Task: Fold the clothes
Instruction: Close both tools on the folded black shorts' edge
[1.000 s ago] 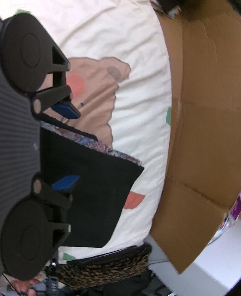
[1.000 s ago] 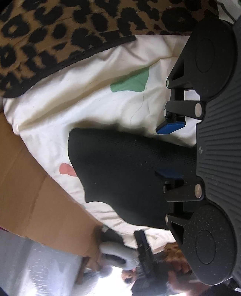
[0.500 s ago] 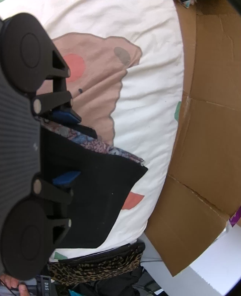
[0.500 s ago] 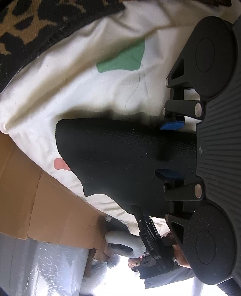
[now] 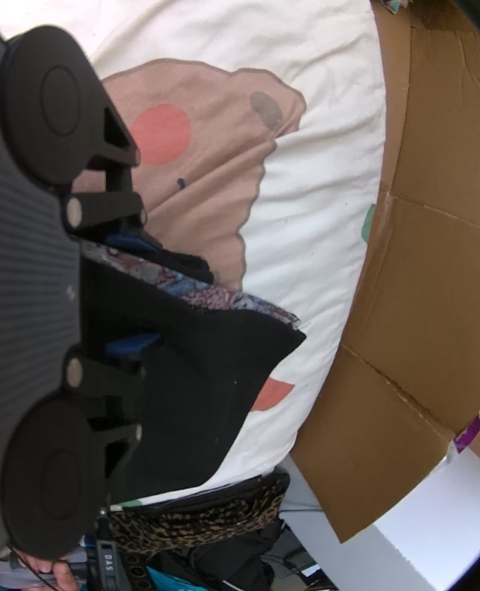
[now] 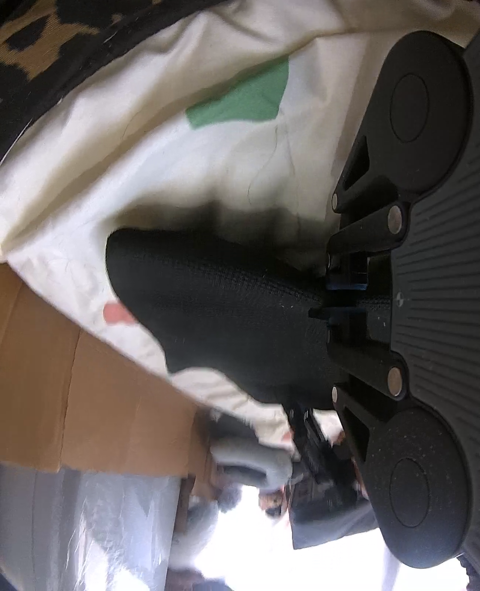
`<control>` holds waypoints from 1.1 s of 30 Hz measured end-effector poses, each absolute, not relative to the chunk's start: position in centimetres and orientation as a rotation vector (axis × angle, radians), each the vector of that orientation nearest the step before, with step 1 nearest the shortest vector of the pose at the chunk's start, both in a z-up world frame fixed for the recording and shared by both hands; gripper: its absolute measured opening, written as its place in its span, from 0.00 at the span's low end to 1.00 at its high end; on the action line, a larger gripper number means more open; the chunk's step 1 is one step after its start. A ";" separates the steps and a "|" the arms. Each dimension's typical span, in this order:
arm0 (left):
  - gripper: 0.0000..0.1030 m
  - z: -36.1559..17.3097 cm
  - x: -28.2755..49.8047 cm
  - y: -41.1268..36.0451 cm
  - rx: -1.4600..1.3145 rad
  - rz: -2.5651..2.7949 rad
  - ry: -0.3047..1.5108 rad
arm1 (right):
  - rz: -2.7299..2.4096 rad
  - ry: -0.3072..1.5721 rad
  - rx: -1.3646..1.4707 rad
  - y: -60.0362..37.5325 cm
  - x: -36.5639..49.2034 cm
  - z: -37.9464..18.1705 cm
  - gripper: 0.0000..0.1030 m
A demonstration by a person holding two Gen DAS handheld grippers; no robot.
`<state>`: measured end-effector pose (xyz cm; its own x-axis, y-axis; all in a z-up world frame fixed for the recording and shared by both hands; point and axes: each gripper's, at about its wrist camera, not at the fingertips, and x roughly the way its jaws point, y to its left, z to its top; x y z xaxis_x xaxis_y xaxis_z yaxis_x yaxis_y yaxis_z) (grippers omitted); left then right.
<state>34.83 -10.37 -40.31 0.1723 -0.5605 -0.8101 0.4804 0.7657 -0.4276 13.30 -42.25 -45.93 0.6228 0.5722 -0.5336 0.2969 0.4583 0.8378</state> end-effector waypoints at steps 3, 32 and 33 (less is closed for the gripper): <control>0.38 -40.3 35.0 -10.3 -0.113 -0.742 1.209 | 0.207 0.929 1.110 -42.8 13.3 -45.3 0.05; 0.55 -42.4 37.1 -12.7 -0.239 -0.834 1.348 | 0.131 0.932 1.163 -44.9 14.9 -47.6 0.32; 0.51 -42.1 37.1 -12.7 -0.227 -0.841 1.344 | 0.137 0.929 1.161 -44.8 15.1 -47.4 0.29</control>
